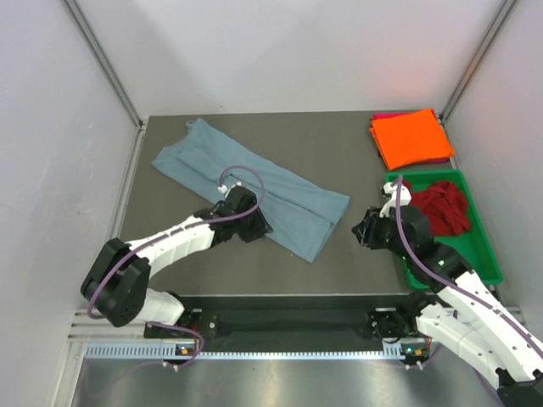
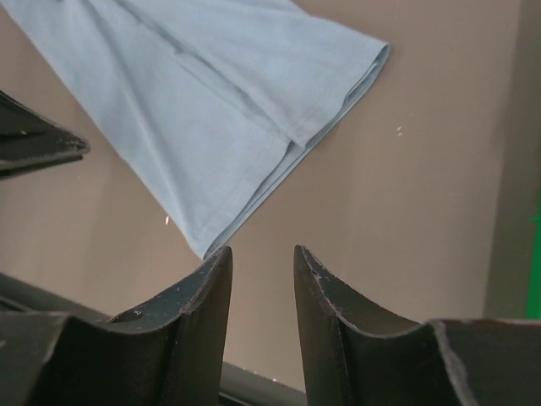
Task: Fold and stack the t-shirts
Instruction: Fold the tshirt
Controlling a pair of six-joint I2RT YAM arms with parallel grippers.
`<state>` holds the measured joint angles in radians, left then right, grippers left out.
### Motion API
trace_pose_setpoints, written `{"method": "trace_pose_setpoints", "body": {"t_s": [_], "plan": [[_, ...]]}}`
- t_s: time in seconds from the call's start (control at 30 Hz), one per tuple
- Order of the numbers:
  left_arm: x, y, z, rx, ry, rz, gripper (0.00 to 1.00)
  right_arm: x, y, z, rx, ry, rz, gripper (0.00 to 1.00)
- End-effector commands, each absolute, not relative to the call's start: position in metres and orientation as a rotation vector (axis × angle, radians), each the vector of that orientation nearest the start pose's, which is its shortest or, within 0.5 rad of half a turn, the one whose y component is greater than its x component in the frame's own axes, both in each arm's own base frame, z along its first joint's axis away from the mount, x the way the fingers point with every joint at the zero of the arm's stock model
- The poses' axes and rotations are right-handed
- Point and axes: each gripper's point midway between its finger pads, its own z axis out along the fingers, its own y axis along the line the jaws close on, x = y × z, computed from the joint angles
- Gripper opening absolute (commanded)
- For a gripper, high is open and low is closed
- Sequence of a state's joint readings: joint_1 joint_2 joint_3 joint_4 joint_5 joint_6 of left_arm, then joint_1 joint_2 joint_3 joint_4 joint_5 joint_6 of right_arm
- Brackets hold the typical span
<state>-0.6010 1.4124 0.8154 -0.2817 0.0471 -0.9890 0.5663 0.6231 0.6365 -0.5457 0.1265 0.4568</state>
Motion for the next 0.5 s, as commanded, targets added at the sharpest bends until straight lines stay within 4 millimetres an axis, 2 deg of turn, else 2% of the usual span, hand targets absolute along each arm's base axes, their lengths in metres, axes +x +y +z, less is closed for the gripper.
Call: {"method": "trace_pose_setpoints", "body": {"t_s": [0.0,0.1,0.17,0.2,0.27,0.47], "plan": [[0.264,-0.256,0.093,-0.549,2.423,-0.78,0.41,0.207,0.137,0.187,-0.073,2.121,0.543,0.36],[0.242,-0.284,0.084,-0.512,2.442,-0.831,0.42,0.204,0.139,0.182,-0.059,2.119,0.572,0.36],[0.236,-0.303,0.087,-0.47,2.435,-0.892,0.43,0.205,0.136,0.176,-0.031,2.112,0.566,0.36],[0.235,-0.309,0.083,-0.468,2.442,-0.891,0.43,0.204,0.135,0.177,-0.018,2.101,0.572,0.36],[0.232,-0.322,0.087,-0.437,2.438,-0.907,0.43,0.202,0.131,0.177,-0.003,2.111,0.555,0.36],[0.224,-0.323,0.066,-0.462,2.456,-0.792,0.44,0.194,0.125,0.176,0.037,2.129,0.556,0.36]]}}
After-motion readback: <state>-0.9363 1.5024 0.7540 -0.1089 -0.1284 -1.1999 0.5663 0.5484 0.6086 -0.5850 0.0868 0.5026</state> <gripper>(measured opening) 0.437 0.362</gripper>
